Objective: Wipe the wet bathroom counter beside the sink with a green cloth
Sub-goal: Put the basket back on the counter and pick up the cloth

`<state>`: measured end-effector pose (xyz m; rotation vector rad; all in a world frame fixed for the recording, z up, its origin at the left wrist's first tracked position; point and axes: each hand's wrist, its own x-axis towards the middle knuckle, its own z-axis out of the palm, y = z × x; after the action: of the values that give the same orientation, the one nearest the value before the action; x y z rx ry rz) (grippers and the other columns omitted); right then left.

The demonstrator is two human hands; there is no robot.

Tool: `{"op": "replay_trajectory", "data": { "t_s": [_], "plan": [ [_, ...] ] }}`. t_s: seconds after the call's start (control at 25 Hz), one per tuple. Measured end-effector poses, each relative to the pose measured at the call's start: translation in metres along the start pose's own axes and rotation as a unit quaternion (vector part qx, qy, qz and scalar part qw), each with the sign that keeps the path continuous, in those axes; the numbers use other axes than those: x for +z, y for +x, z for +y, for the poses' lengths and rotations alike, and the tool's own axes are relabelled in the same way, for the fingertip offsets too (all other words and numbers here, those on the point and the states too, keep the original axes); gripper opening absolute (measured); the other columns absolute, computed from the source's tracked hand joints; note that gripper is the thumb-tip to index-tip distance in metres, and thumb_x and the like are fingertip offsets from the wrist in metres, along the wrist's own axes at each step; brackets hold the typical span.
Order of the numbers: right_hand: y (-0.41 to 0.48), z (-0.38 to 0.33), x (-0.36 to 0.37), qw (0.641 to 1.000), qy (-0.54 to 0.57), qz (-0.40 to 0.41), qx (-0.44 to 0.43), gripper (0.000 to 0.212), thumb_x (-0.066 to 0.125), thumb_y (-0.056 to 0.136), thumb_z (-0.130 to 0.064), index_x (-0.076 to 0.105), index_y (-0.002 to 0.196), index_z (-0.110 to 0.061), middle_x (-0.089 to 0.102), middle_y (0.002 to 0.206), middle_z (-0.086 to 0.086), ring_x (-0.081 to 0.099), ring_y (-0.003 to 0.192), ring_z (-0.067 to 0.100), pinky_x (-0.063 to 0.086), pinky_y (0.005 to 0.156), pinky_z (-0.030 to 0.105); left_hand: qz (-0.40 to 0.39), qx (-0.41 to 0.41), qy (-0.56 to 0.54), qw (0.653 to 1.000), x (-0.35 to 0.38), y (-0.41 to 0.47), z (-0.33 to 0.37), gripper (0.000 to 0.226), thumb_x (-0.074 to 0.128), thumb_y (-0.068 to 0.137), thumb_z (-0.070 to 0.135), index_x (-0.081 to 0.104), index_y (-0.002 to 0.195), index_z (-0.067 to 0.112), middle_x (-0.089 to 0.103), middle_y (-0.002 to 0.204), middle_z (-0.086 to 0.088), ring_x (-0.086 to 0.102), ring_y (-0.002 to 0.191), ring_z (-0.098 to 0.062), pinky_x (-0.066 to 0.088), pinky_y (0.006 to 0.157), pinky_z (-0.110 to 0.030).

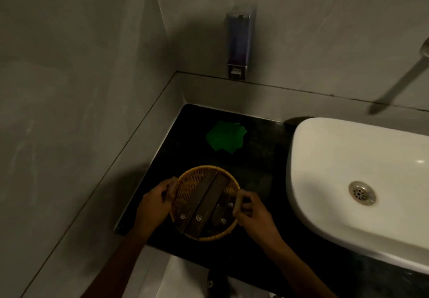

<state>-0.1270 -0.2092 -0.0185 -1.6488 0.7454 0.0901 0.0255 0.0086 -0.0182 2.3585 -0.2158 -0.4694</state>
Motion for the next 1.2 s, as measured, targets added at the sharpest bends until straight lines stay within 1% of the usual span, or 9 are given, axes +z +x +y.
{"op": "replay_trajectory", "data": {
  "t_s": [0.08,0.24,0.36,0.56,0.68,0.76,0.88,1.04,1.2],
  "plan": [
    [0.010,-0.004,-0.003,0.996,-0.039,0.069,0.026,0.028,0.067,0.085,-0.031,0.052,0.109,-0.034,0.067,0.086,-0.005,0.066,0.075,0.008,0.053,0.064,0.026,0.016,-0.004,0.019,1.000,-0.009,0.018,-0.005,0.050,0.056,0.086,0.055,0.046,0.131,0.037,0.060,0.118,0.011,0.059,0.105,-0.014,0.052,0.090,-0.041],
    [0.065,-0.032,-0.021,0.986,-0.059,0.153,0.033,0.019,0.068,0.084,-0.032,0.057,0.099,-0.031,0.065,0.083,-0.007,0.062,0.073,0.005,0.047,0.060,0.022,0.068,0.072,0.011,0.995,-0.011,0.092,0.030,0.046,0.066,0.084,0.029,0.050,0.127,0.024,0.064,0.114,-0.003,0.062,0.098,-0.019,0.047,0.076,-0.032],
    [0.134,-0.060,-0.022,0.988,-0.057,0.144,0.018,0.023,0.066,0.086,-0.025,0.061,0.108,-0.020,0.067,0.092,-0.002,0.066,0.085,0.017,0.058,0.078,0.040,-0.025,0.097,0.026,0.995,0.024,0.156,0.078,0.039,0.064,0.087,0.027,0.055,0.124,0.019,0.063,0.123,-0.011,0.061,0.109,-0.026,0.050,0.088,-0.035],
    [0.218,-0.072,-0.007,0.990,0.010,0.112,0.081,0.053,0.063,0.088,-0.015,0.041,0.136,-0.012,0.059,0.123,0.016,0.062,0.107,0.030,0.054,0.091,0.042,-0.100,-0.015,-0.047,0.994,0.082,0.224,0.114,0.071,0.067,0.086,0.025,0.030,0.145,0.011,0.045,0.145,-0.018,0.047,0.130,-0.035,0.041,0.108,-0.045],
    [0.222,-0.078,-0.005,0.982,0.097,0.115,0.112,0.050,0.059,0.090,-0.013,0.039,0.136,-0.012,0.059,0.116,0.012,0.062,0.094,0.024,0.057,0.079,0.041,-0.108,-0.075,-0.160,0.978,0.091,0.238,0.127,0.047,0.073,0.080,0.019,0.059,0.122,0.001,0.062,0.125,-0.026,0.063,0.108,-0.036,0.052,0.095,-0.050],
    [0.183,-0.071,-0.049,0.964,0.201,0.137,0.105,0.047,0.057,0.092,-0.012,0.039,0.135,-0.012,0.057,0.108,0.007,0.059,0.083,0.015,0.053,0.068,0.032,-0.131,-0.033,-0.165,0.977,0.103,0.201,0.175,0.026,0.075,0.076,0.017,0.070,0.097,0.003,0.071,0.104,-0.025,0.069,0.090,-0.035,0.058,0.084,-0.047],
    [0.160,-0.072,-0.064,0.948,0.279,0.111,0.100,0.050,0.058,0.093,-0.013,0.036,0.138,-0.012,0.054,0.127,0.014,0.055,0.099,0.020,0.050,0.083,0.037,-0.125,0.021,-0.147,0.981,0.096,0.175,0.193,0.024,0.075,0.075,0.024,0.064,0.092,0.012,0.071,0.094,-0.017,0.069,0.083,-0.031,0.058,0.074,-0.039],
    [0.131,-0.072,-0.075,0.943,0.316,0.073,0.070,0.048,0.060,0.092,-0.016,0.039,0.136,-0.011,0.055,0.130,0.016,0.056,0.105,0.021,0.048,0.091,0.041,-0.088,0.071,-0.176,0.978,0.078,0.126,0.207,0.018,0.071,0.081,0.017,0.062,0.094,0.007,0.070,0.095,-0.020,0.068,0.086,-0.035,0.058,0.075,-0.047],
    [0.117,-0.080,-0.065,0.943,0.327,0.066,0.017,0.045,0.067,0.088,-0.022,0.044,0.127,-0.014,0.064,0.112,0.005,0.065,0.092,0.012,0.057,0.073,0.027,-0.128,0.128,-0.236,0.955,0.047,0.104,0.208,0.014,0.073,0.080,0.009,0.068,0.083,0.022,0.075,0.081,-0.001,0.071,0.077,-0.022,0.058,0.056,-0.024]
  ]
}}
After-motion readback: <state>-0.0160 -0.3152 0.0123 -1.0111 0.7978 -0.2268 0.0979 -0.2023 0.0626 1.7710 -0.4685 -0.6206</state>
